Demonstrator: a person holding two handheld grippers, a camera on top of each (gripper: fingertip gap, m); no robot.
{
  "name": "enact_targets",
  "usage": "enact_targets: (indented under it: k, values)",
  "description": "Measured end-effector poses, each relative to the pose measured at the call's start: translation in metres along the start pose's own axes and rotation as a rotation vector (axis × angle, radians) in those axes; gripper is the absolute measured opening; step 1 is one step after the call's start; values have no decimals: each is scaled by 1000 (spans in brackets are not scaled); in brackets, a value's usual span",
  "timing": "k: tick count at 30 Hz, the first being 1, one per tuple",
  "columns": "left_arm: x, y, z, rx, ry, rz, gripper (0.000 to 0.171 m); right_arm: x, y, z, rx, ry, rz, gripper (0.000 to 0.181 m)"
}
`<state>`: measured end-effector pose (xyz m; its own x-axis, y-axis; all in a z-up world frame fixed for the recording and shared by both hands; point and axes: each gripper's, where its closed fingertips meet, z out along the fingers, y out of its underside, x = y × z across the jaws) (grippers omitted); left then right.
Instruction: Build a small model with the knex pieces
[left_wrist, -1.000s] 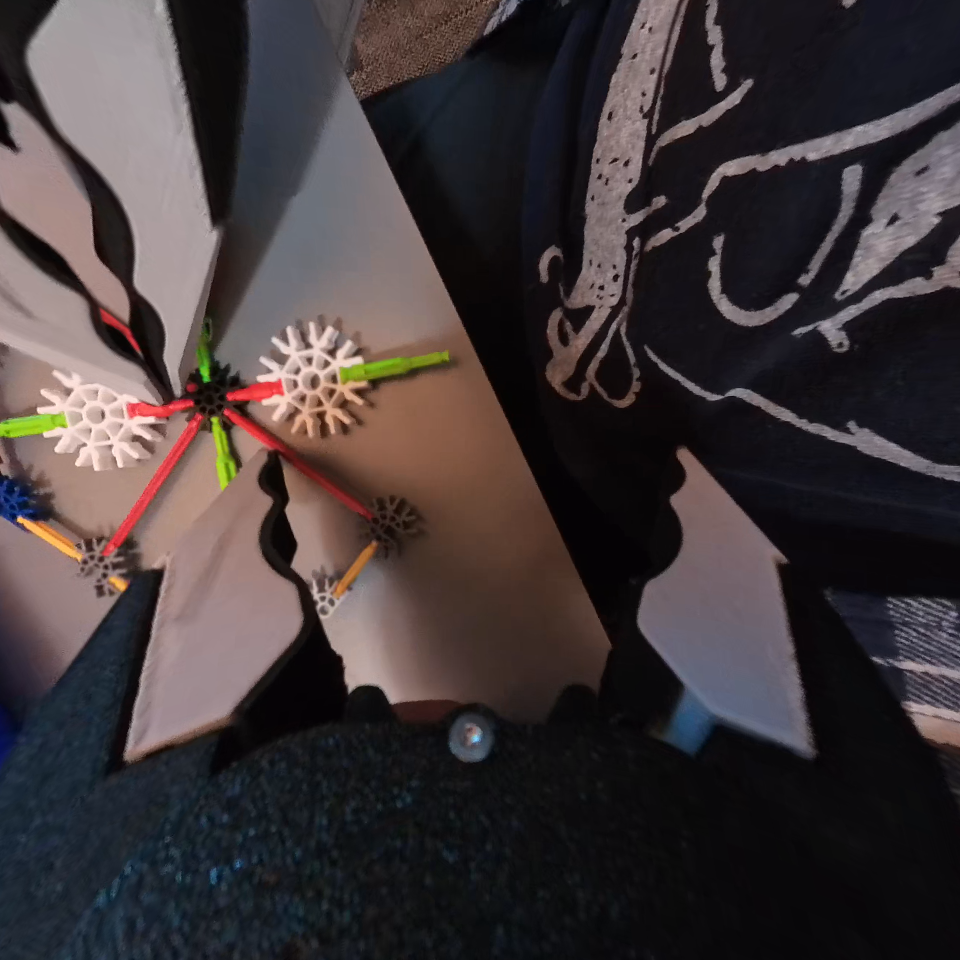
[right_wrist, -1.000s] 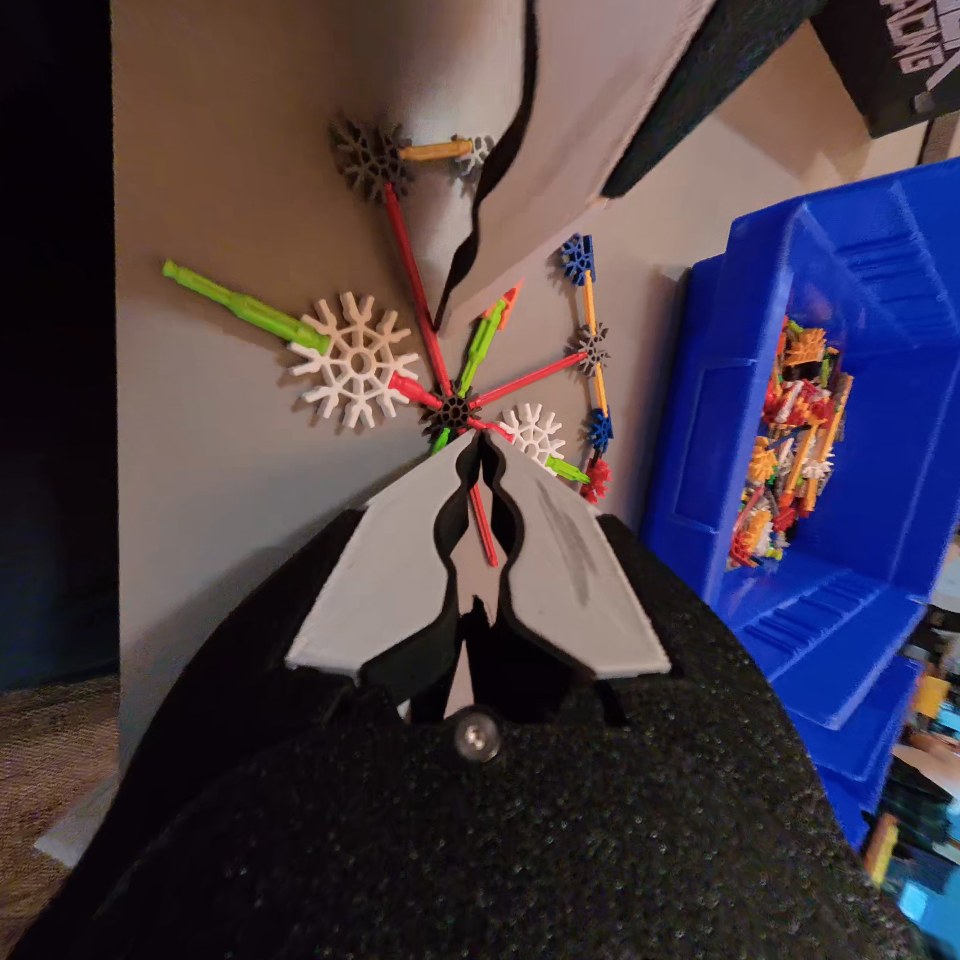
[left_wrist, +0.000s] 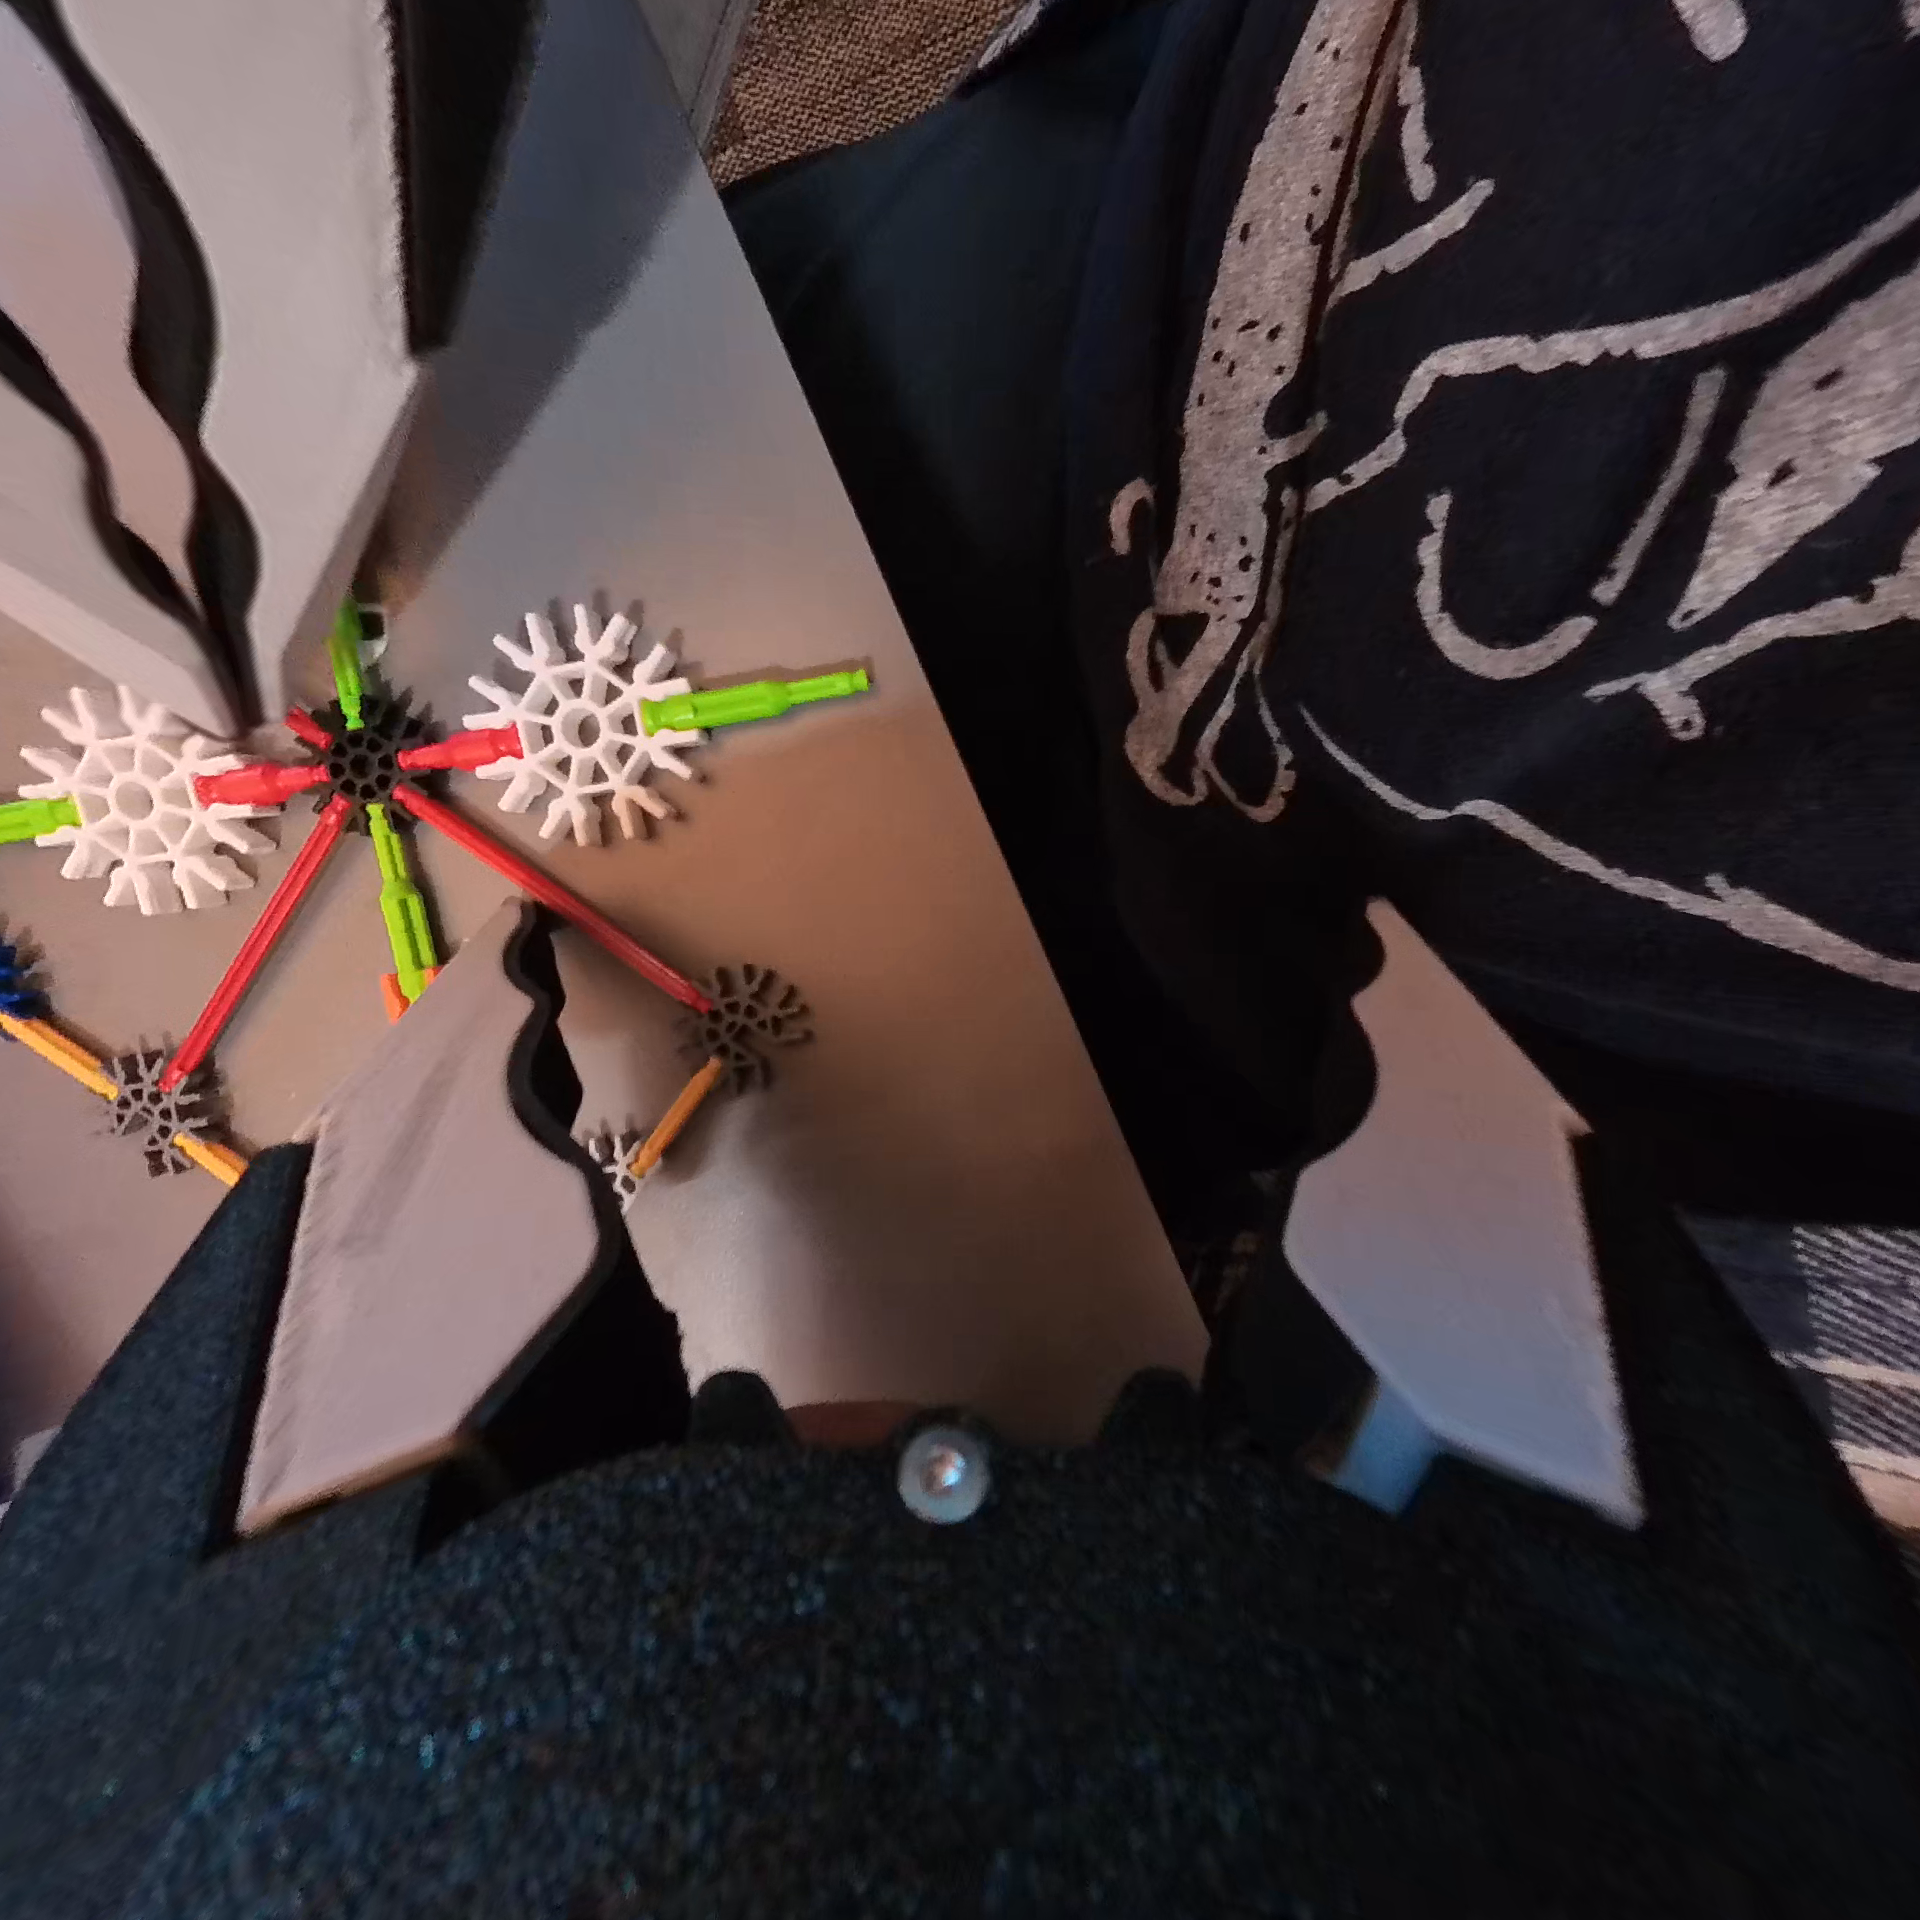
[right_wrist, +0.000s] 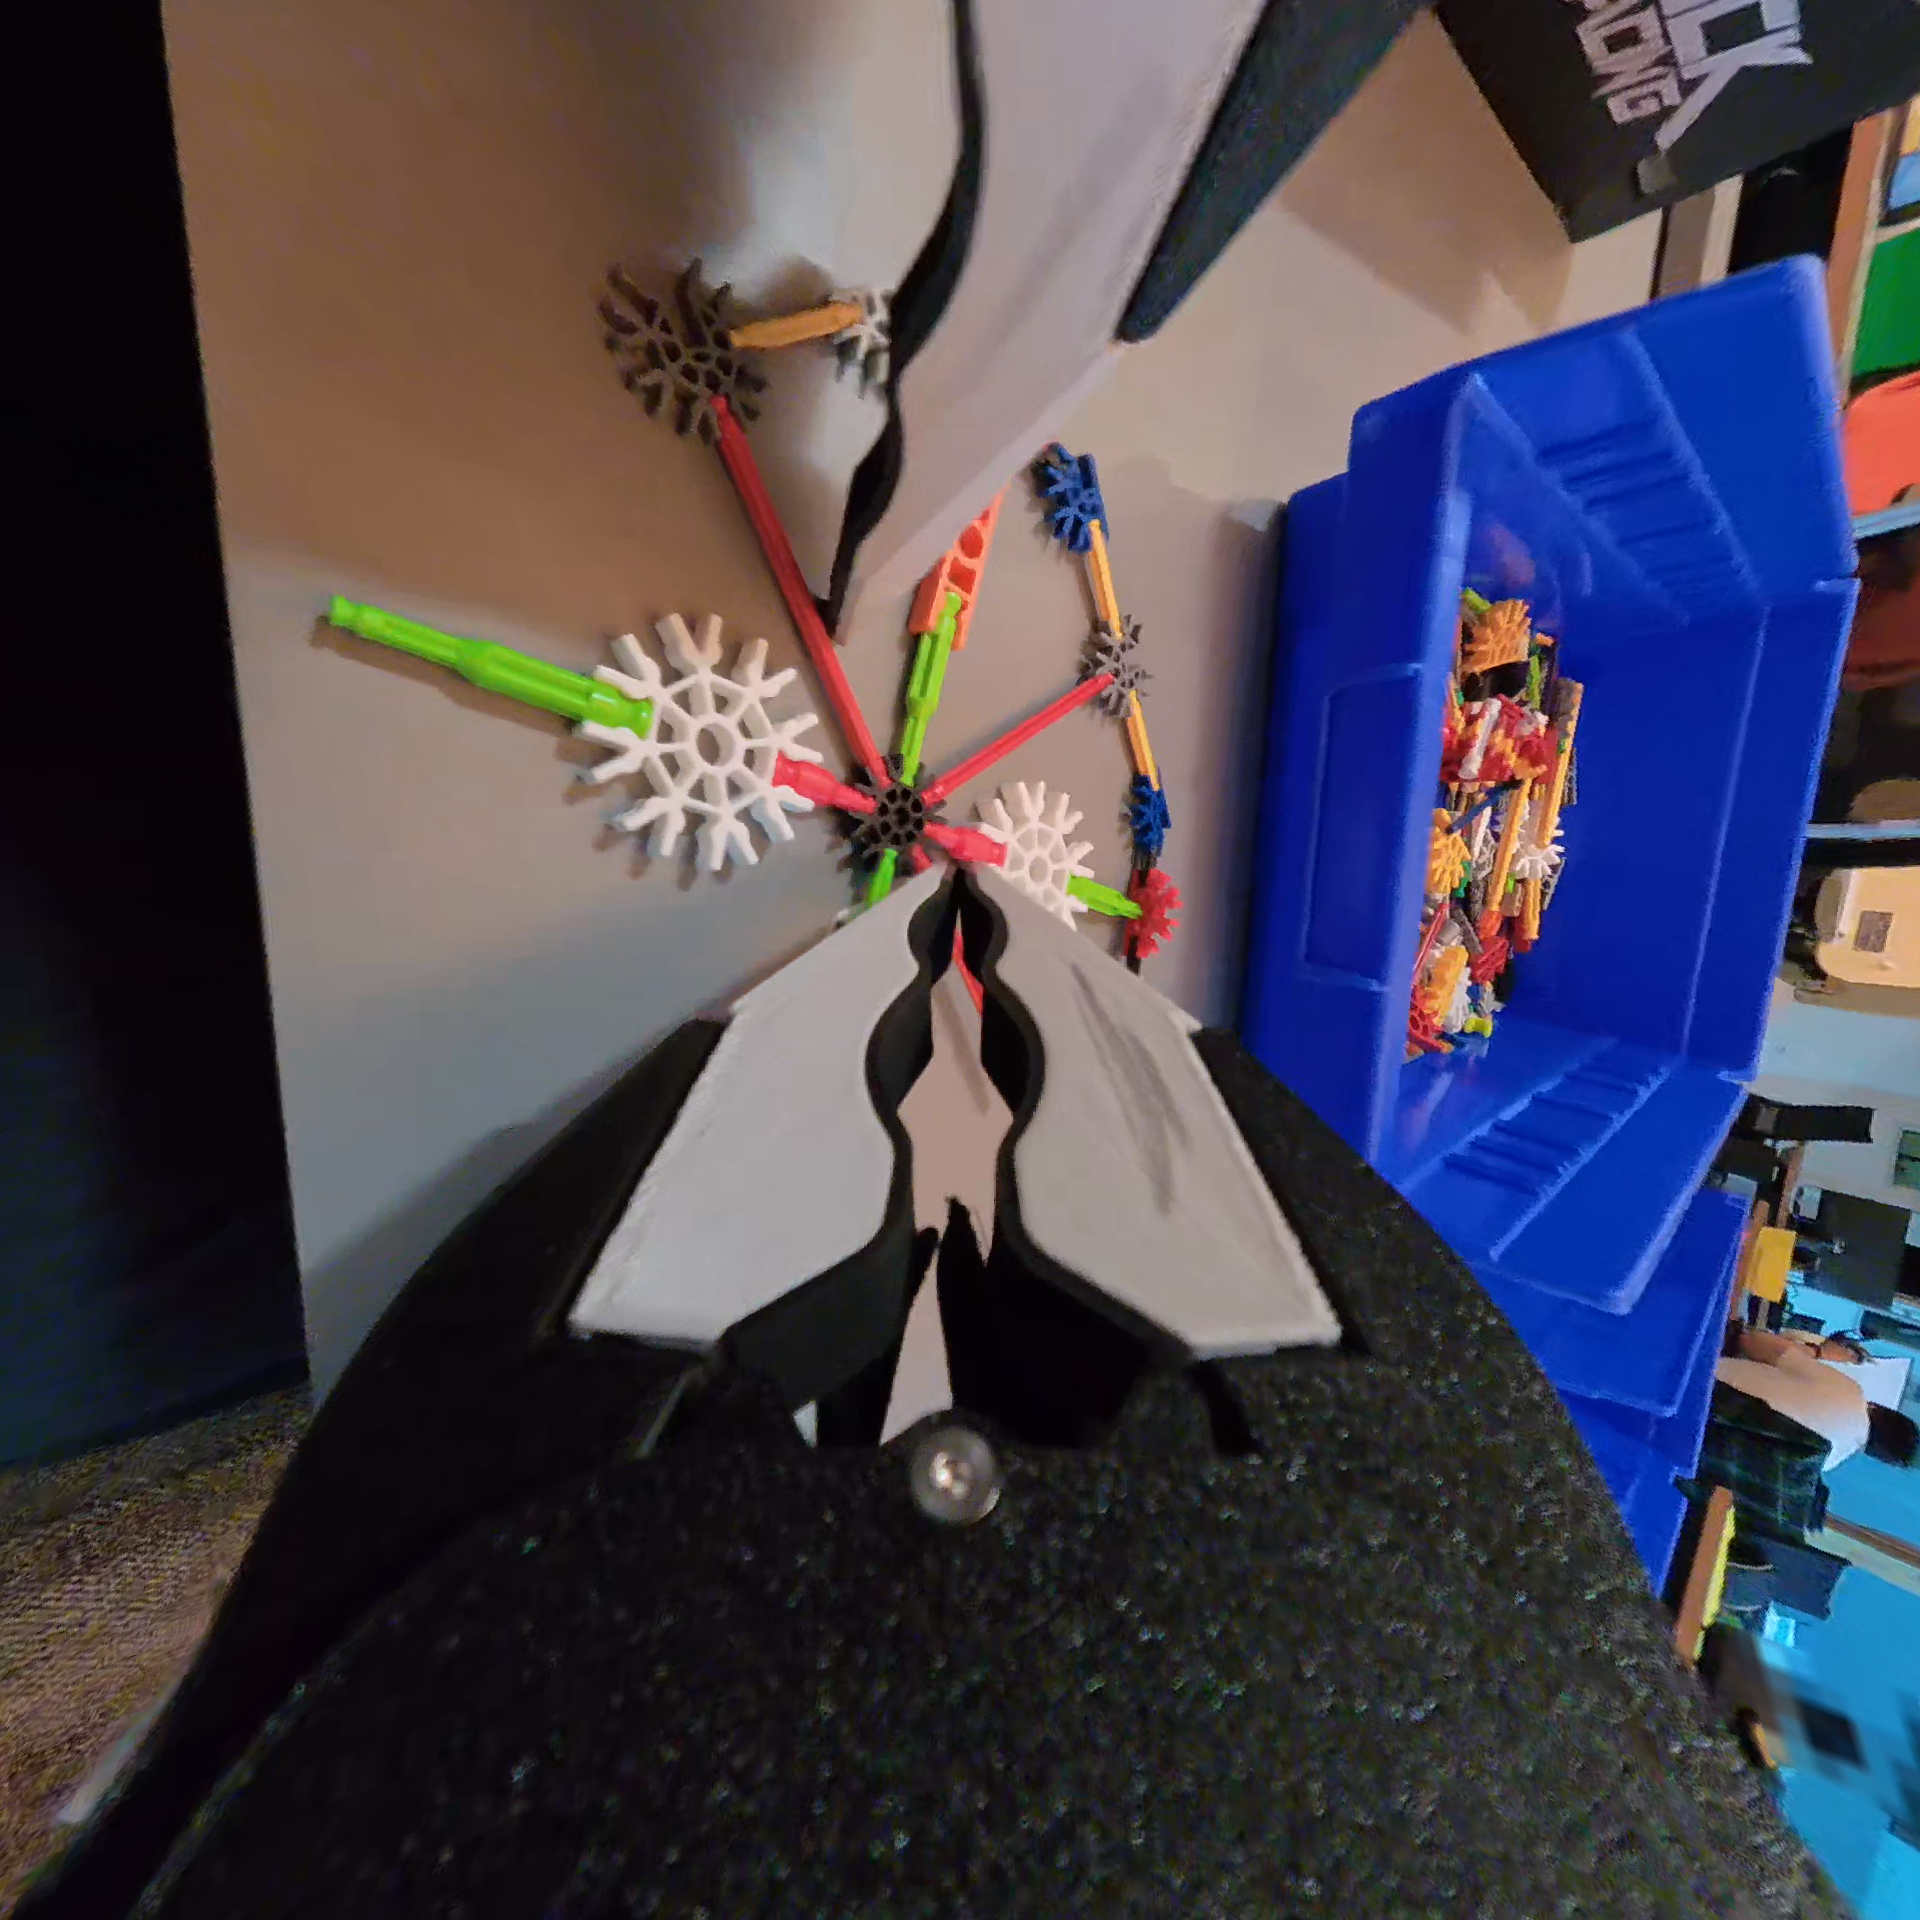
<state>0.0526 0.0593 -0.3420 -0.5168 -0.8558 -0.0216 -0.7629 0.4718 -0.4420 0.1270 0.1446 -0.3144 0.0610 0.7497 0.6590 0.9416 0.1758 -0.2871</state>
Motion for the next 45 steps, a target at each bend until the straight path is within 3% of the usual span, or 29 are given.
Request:
enact_targets:
  k: [6, 19, 23, 28, 29, 35, 40, 45]
  values:
    - [1, 0, 0, 0, -3, -1, 143, -6, 1, 4, -47, -18, -76, 0]
    - [-3, 4, -13, 44, 3, -52, 135, -9, 0, 4, -110, -333, -196, 0]
    - [-8, 7, -27, 29, -39, -48, 134, -8, -1, 5, -148, -342, -248, 0]
    - [-19, 16, -53, 52, -117, -92, 134, -1, 1, 3, -113, -344, -99, 0]
    - [-21, 18, -58, 64, -133, -103, 134, 10, 2, 1, -117, -290, -83, 15]
    - [-33, 39, -84, 80, -245, -155, 133, 50, 11, -37, -75, -153, 48, 18]
    - [-42, 40, -104, 146, -332, -171, 128, 75, 34, -65, -10, -75, 299, 18]
    - [-48, 50, -110, 154, -376, -205, 126, 57, 40, -59, -2, -123, 446, 18]
